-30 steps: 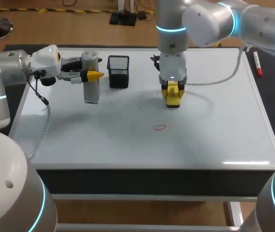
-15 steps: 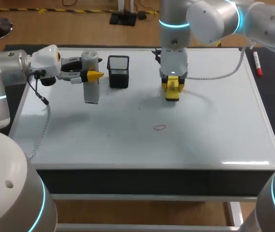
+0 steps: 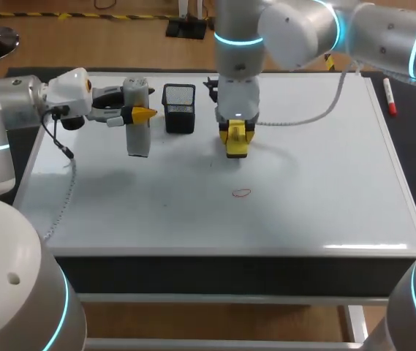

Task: Pick up the inspection probe, press it on each red-marked spot on the whiteboard one by one, put down the probe, pick up the eraser, and wipe off all the red marks.

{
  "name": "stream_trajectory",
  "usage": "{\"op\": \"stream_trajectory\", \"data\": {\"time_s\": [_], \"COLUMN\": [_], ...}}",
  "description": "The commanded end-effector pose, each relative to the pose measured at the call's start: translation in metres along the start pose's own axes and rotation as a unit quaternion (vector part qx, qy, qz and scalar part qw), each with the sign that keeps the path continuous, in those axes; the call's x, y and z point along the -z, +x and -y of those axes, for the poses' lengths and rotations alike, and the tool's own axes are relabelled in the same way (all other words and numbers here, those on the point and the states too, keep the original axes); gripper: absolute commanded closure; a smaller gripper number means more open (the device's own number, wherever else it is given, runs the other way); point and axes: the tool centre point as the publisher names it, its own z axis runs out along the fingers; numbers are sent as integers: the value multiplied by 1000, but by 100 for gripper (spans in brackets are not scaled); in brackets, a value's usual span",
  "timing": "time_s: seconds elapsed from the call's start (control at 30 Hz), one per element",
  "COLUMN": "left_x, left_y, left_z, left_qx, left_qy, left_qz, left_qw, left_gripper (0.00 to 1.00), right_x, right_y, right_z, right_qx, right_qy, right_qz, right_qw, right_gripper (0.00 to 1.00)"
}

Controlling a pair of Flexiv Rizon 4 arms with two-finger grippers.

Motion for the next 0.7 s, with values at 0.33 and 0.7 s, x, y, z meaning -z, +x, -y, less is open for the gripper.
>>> {"op": "stream_trajectory", "data": {"time_s": [0.33, 0.7], "left_x": [0, 0], "left_y": [-1, -1], "left_z": [1, 1], "left_qx": [0, 0], "left_qy": [0, 0], "left_qz": [0, 0], "left_qw": [1000, 1000], "left_gripper": [100, 100], "right_x": [-17, -20], "right_y": [-1, 24], "right_z": [12, 20], "right_qx": [-6, -29], "right_qy": [-15, -18], "right_qz": [-18, -19], "right_qw": [1000, 999], "right_gripper": [100, 100]}}
